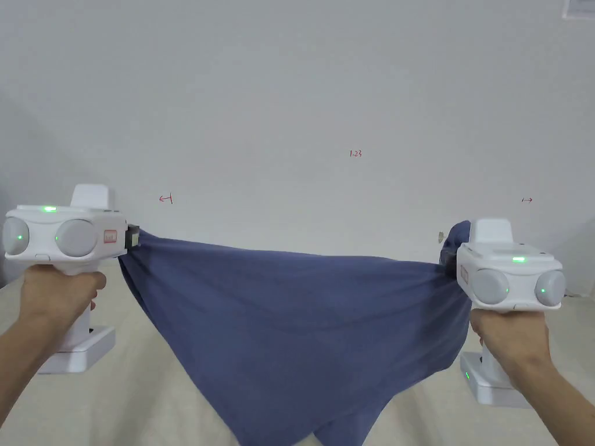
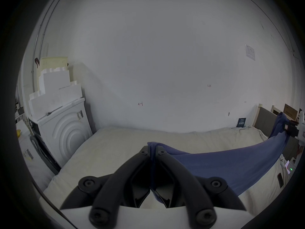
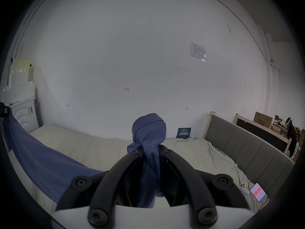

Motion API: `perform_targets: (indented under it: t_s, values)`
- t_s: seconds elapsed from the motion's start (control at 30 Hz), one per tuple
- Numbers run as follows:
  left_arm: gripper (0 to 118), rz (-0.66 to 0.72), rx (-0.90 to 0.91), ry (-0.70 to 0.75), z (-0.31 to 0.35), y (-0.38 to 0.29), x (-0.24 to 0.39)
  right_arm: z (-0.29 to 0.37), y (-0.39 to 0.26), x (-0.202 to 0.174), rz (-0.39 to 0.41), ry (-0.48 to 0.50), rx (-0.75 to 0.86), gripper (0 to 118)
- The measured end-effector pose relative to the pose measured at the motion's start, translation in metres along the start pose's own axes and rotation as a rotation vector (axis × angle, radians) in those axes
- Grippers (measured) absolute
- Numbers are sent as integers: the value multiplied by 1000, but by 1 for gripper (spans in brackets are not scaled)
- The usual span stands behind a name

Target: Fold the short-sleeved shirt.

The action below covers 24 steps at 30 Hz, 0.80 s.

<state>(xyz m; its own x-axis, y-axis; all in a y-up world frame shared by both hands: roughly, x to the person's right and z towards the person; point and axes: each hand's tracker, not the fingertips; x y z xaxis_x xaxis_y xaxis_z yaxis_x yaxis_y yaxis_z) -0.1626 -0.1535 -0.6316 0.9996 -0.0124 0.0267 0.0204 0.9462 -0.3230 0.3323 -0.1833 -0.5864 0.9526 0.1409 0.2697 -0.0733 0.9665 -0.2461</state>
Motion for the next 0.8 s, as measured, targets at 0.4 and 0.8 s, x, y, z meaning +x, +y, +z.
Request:
perform_targets:
  t_s: [0.4,0.8]
  values:
    - [0,-24,-9,-15,-8,-32,14,-11,-26,4,7,-8,-4,13]
    - [0,17,-88,-70,79,-170,2,102,-148,15,47,-6,-76,13]
